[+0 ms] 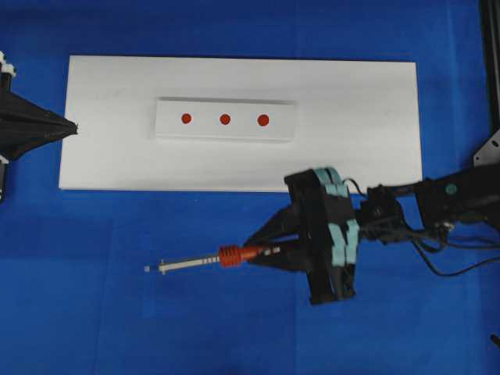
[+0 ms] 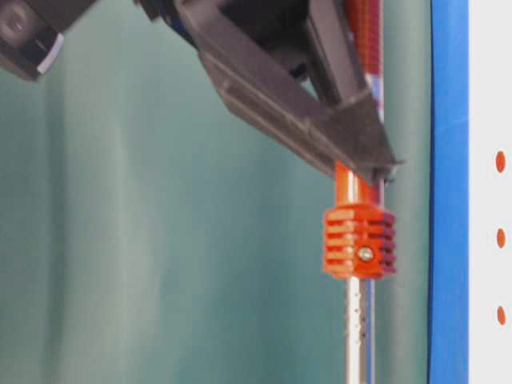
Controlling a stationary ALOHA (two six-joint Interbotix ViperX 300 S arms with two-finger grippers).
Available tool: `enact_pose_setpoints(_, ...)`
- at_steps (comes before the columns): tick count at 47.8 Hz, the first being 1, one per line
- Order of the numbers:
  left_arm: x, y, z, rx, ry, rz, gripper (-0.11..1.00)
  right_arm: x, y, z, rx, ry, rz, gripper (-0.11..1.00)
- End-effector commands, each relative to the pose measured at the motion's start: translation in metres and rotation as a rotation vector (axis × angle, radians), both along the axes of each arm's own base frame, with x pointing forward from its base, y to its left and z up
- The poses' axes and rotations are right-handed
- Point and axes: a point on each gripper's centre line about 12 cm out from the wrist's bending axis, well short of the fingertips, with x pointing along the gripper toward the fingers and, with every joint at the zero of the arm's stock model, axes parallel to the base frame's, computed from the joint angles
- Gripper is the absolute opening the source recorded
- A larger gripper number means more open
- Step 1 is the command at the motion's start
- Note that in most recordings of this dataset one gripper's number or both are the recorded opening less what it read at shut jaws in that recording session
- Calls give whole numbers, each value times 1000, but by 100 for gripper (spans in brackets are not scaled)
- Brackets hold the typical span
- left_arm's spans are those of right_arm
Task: Touch the tip of the soldering iron to the mark.
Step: 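Lift the soldering iron and carry it above the red-dot strip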
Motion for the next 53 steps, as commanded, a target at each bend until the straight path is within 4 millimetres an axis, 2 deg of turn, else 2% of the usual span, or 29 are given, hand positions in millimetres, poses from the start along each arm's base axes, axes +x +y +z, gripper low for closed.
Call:
enact_pose_setpoints(1,1,0,6,-2,-15,0,0,3,-14,21,-10,-46,-23,6)
enact_pose_setpoints(24,1,0,3,-2,-9,0,0,2,-119,25,-221,64,-166,6)
enact_pose_setpoints(37,2,0,3,-2,-6,-2,0,-3,-165,29,-297,94,-246,6)
enact_pose_setpoints(44,2,0,3,-2,-5,0,0,-5,-178,30,-319,105,-269,6)
enact_pose_setpoints(53,2,0,3,-2,-5,0,0,-5,-179,29,-323,109,-271,6)
